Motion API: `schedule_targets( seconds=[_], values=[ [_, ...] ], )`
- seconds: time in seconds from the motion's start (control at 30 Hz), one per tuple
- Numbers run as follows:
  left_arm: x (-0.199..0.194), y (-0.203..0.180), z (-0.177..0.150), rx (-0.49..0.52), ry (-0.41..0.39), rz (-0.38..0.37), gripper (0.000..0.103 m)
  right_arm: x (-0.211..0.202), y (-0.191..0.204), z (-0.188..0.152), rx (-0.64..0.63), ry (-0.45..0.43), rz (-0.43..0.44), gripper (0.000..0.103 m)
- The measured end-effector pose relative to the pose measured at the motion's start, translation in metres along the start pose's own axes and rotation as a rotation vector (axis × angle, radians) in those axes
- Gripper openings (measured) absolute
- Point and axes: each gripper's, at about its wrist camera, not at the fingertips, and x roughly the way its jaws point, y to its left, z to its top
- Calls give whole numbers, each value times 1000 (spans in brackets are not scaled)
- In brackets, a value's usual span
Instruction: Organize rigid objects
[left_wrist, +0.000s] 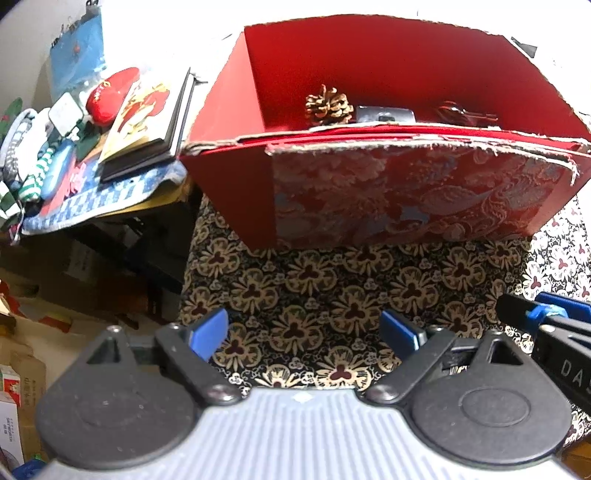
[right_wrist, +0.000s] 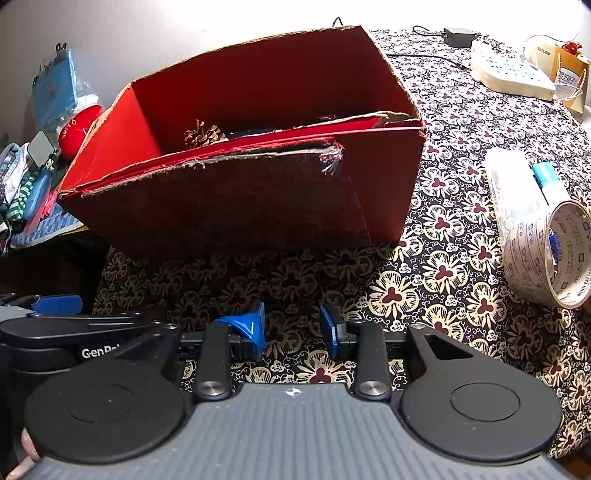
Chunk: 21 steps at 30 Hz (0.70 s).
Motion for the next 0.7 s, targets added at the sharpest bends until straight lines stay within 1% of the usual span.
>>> schedule_targets(
  seconds=[0.3,0.47,0.7],
  values=[
    [-16,4,11,16,-64,15,92,-11,-3,13,18,-33,4,16],
    [-27,8,27,1,-94,-7,92,-22,-2,28,22,-66,18,16],
    [-44,10,54,-1,-162,-43,92,-40,3,57,9,-148,32,16]
  ],
)
